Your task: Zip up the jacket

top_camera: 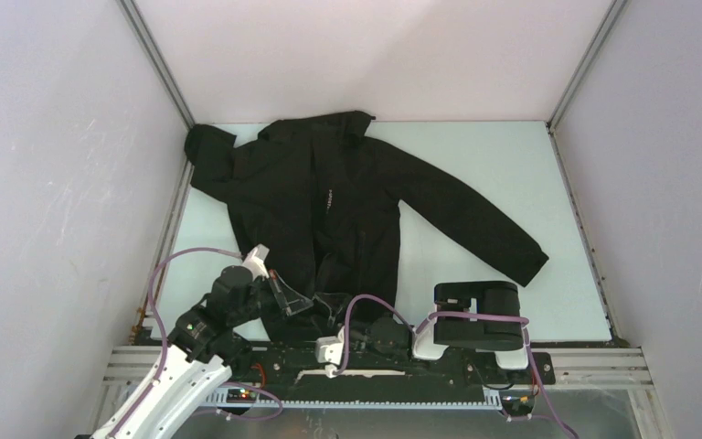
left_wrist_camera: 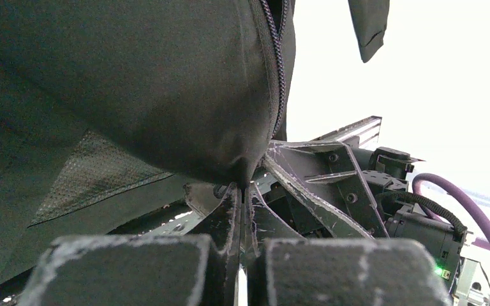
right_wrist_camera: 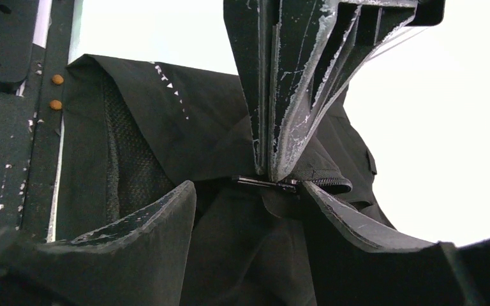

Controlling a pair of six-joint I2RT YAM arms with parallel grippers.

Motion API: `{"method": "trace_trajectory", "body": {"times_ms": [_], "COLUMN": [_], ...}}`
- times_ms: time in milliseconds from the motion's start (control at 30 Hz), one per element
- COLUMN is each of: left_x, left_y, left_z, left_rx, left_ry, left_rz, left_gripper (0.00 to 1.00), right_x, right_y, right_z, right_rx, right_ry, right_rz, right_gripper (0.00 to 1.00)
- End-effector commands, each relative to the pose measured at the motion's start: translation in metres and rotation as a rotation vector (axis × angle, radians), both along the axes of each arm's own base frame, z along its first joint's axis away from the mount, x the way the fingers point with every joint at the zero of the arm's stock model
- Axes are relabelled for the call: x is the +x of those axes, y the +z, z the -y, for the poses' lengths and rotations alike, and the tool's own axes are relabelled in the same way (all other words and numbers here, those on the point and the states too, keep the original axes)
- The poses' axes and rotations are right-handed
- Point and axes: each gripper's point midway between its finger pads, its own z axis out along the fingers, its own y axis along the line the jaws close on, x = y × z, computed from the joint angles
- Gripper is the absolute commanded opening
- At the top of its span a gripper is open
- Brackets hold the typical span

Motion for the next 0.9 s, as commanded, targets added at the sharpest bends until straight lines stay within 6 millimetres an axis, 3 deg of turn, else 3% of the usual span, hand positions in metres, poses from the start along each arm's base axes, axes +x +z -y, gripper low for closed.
{"method": "trace_trajectory", "body": {"times_ms": [0,267,567,867], "left_x": [0.001,0.001,0.002,0.002], "left_y": [0.010,0.007,0.004,0.001], "left_z": [0.005,0.005,0.006,0.006], "left_rx": [-0.047,-0.038,-0.036,-0.035], "left_ry": [-0.010,-0.010,-0.015,-0.012], "left_rz": [0.024,0.016,0.010,0.006], "left_gripper": [0.00,0.00,0.00,0.00], "right_x": [0.008,0.006,0.018,0.017], "right_y": [0.032,0.039,0.051,0.053], "right_z": [-0.002,0.001,0.007,0.011], "right_rx": [0.122,0.137,0.185,0.187], "right_ry": [-0.054,-0.057,-0.102,-0.104], "right_rz": [0.002,-0.001,-0.035,-0.038], "right_gripper": [0.63,0.63,0.62,0.59]}}
